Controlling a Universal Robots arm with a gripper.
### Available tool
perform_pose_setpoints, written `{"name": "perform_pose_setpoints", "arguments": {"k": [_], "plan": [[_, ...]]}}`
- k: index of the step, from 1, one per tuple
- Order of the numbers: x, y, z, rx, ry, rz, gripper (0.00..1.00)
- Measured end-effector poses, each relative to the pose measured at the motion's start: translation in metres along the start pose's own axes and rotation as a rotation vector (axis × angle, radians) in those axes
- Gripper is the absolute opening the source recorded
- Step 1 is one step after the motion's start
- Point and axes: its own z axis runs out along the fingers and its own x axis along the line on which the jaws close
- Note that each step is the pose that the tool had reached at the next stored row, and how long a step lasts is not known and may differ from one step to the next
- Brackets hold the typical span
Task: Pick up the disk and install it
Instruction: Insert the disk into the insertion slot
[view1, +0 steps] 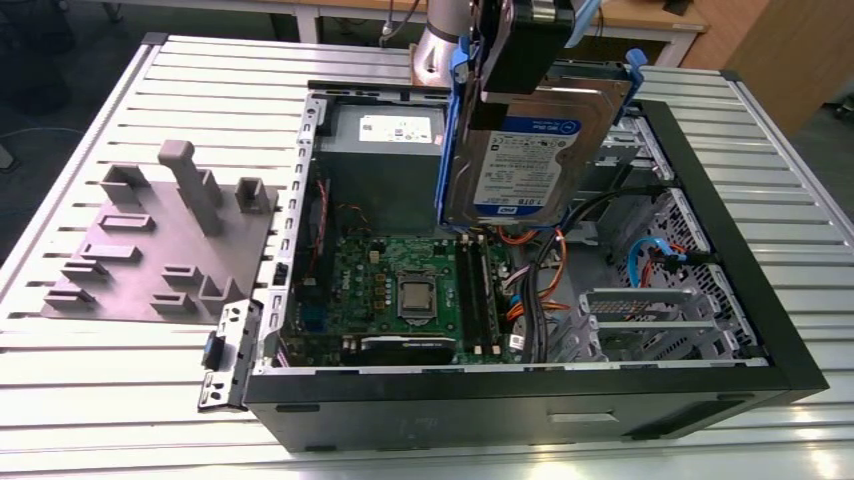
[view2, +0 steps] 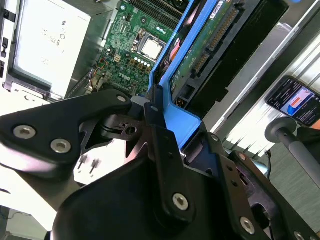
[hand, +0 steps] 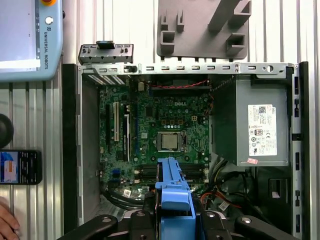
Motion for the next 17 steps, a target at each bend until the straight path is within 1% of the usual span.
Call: {"name": "perform_pose_setpoints", "arguments": {"k": [5, 11, 13, 17], "plan": [[0.0012, -0.0001, 0.0, 0.0, 0.0001, 0.0, 0.36], [0.0093, -0.001, 0.0008, 0.0001, -0.0002, 0.0, 0.36], [0.012, -0.0043, 0.0009, 0.0, -0.0001, 0.0, 0.36], [0.015, -0.0149, 0.0013, 0.0, 0.0, 0.0, 0.36]]}}
